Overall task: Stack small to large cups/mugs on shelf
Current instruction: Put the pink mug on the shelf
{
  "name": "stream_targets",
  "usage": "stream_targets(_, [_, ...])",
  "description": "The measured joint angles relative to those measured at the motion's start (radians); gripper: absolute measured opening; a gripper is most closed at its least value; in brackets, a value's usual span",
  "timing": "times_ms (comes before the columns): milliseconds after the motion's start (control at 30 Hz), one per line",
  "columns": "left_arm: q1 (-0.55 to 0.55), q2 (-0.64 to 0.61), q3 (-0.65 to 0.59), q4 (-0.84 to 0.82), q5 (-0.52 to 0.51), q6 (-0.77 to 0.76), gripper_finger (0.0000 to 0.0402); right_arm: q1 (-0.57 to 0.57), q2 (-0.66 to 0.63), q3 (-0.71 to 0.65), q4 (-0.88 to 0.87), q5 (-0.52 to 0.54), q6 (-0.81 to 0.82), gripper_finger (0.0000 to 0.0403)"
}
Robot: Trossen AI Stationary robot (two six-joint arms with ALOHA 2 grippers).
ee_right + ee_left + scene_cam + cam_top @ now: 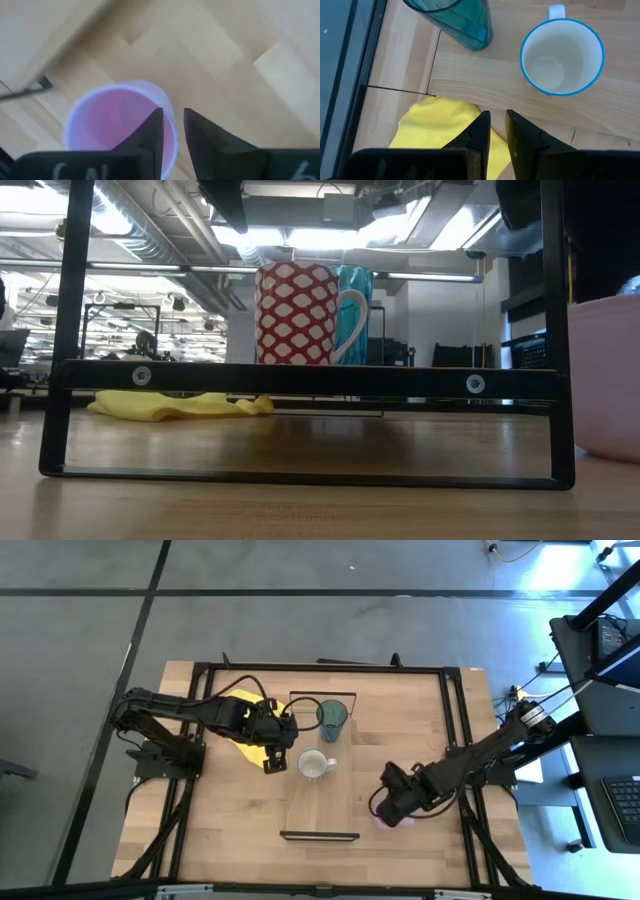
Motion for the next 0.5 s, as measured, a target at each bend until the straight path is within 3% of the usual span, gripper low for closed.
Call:
stream_targets(133, [0.004, 0.000, 0.000, 0.000, 0.000, 0.005, 0.0055, 0.000, -0.004, 0.090, -0.099, 0.011, 0.048, 0.0078])
stream_targets(267, [0.015, 0.000, 0.000, -0.003, -0.001, 0.009, 0.0055, 0.009, -0.004, 0.136, -0.232, -0.094, 0.248, 0.0078])
stream_targets(367, [0.028, 0.000, 0.000, -0.004, -0.001, 0.030, 0.0055, 0.041, -0.009, 0.132, -0.232, -0.168, 0.374, 0.0074])
stream_targets(500, [0.043, 0.000, 0.000, -0.005, 0.027, 0.067, 0.0055, 0.086, -0.010, 0.113, -0.180, -0.182, 0.500, 0.0042])
